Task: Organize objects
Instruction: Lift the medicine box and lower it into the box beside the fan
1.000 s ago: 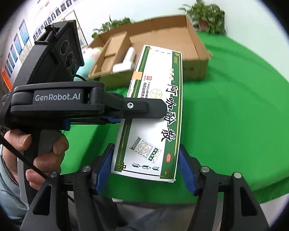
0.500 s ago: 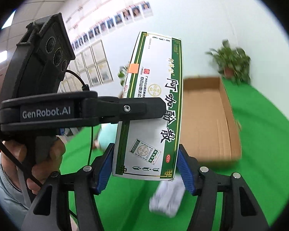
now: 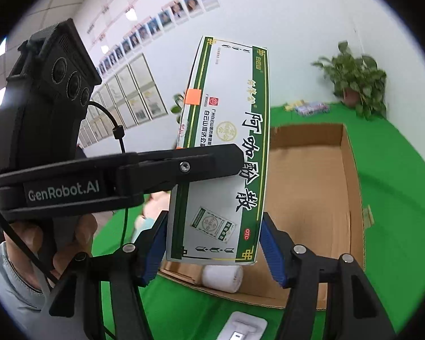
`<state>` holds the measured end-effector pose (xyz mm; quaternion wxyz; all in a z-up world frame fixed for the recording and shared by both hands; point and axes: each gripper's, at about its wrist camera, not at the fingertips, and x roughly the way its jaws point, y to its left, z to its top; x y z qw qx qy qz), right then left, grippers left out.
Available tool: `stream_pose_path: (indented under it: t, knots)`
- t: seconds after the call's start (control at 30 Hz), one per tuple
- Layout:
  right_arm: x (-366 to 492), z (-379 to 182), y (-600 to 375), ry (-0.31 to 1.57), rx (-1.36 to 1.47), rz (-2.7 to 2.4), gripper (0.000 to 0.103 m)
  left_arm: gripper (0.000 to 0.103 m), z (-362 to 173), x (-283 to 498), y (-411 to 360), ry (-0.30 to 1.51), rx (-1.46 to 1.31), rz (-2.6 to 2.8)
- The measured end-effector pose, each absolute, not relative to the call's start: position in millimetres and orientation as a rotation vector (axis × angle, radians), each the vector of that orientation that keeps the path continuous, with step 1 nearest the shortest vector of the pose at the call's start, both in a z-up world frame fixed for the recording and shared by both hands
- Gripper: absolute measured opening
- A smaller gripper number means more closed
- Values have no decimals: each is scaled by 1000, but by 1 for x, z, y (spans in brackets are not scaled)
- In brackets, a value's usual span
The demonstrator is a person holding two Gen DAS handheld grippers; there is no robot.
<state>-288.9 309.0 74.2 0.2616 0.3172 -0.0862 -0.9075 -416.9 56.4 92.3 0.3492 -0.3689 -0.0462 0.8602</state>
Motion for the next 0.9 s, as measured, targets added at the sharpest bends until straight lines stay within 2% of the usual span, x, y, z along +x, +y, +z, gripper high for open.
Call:
stream_pose_path:
  t: [0.17,0.47,0.67,0.8,0.9]
  knots:
    - [-312,31,308,-265,1034,-2402,60,38,17,-474,58,-179,-1110,2162]
    - [-339,-43,306,-224,1271,-2338,60,38,-89,-520,65,-308,-1340,2039]
    - [-343,-68,304,-181,1380,-2330,60,41,-118,-541,77,-262,-1406,2028]
    - [-342,-69,303,-173,1389,-2325,60,46,-118,-545,77,-245,-1405,2045]
    - [-339,-67,299,-132,1393,-2325,60,45,-112,-539,76,-271,-1422,2043]
